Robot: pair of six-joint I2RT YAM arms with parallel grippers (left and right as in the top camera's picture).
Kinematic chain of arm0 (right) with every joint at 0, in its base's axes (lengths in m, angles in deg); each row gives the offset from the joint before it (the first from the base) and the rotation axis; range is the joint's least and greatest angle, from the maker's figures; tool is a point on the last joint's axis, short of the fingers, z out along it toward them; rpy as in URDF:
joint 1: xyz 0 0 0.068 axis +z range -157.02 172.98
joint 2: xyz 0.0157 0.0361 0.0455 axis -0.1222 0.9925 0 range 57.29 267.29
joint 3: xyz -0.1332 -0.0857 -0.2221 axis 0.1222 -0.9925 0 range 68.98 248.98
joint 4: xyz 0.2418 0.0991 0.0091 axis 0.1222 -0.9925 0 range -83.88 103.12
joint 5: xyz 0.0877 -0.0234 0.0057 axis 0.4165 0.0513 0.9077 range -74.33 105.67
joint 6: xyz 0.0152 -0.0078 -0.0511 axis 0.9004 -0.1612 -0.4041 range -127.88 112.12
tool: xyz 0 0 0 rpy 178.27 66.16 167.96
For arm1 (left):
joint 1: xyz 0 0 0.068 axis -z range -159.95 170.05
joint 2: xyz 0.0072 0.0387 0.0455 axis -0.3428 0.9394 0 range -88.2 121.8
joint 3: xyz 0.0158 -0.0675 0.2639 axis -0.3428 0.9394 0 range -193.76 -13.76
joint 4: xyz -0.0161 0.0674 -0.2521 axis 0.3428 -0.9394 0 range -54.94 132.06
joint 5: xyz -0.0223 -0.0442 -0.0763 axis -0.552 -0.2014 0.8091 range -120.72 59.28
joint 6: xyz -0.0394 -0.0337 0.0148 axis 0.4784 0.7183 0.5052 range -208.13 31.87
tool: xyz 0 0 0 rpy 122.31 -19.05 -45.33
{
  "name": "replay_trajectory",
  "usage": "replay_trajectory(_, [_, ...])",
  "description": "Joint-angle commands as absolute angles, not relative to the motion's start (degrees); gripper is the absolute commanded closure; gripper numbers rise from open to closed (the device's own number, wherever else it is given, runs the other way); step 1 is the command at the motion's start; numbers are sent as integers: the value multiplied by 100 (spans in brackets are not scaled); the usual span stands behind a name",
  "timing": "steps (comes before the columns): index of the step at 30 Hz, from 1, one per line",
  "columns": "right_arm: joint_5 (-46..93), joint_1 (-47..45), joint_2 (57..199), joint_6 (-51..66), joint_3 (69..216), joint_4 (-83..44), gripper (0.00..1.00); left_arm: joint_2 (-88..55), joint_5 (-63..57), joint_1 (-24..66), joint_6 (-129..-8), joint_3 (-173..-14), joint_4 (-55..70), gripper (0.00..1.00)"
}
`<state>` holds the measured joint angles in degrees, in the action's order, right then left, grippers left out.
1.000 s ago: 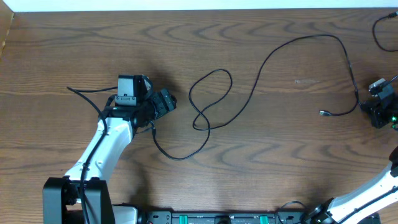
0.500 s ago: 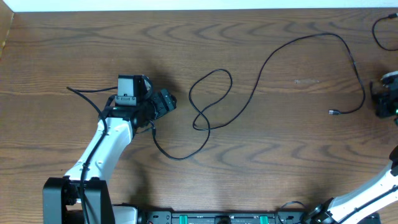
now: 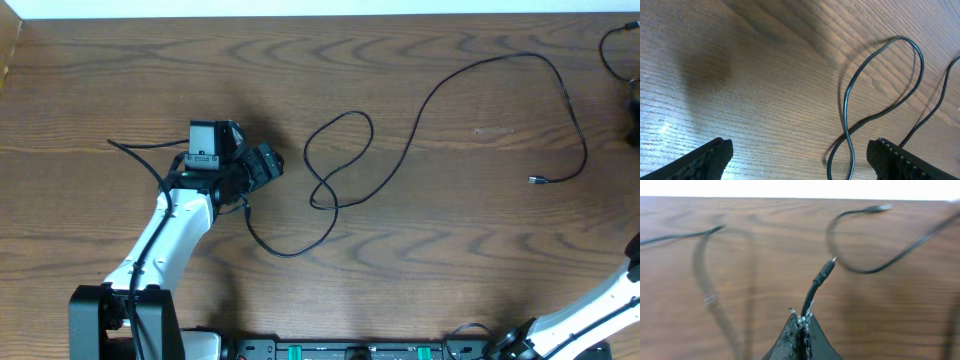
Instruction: Untangle cables
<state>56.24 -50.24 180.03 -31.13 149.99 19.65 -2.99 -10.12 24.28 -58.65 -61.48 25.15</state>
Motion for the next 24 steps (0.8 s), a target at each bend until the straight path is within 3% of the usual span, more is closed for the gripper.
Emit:
replay_trajectory(1, [4081,-4762,18066,-2098,15089,2367,99,-247,-1088,2441,-6003,-6273,2497,10])
replay_trajectory(6, [2230,-4450,18073,-1036,15089,2905,99,-247,-1090,2441,-6003,-6273,2497,9])
replay_trajectory(10, [1530,-4275,18088,-551,15089,2964,99,-247,-1088,2441,-6003,-6273,2497,9])
replay_trajectory(15, [1476,-4168,18092,-534,15089,2802,88,-247,-1088,2441,-6003,-6273,2497,9])
replay_trajectory(20, [1412,-4165,18088,-534,15089,1672,78,-247,-1090,2441,-6003,-6273,2497,9])
replay_trajectory(21, [1347,-4165,18088,-534,15089,1414,62,-247,-1090,2441,-6003,-6273,2497,10])
replay_trajectory(22, [1281,-4163,18088,-534,15089,1235,1,-247,-1090,2441,-6003,-6273,2497,9])
replay_trajectory(24, [1257,-4165,18084,-544,15089,929,1,-247,-1090,2441,-6003,-6273,2497,9])
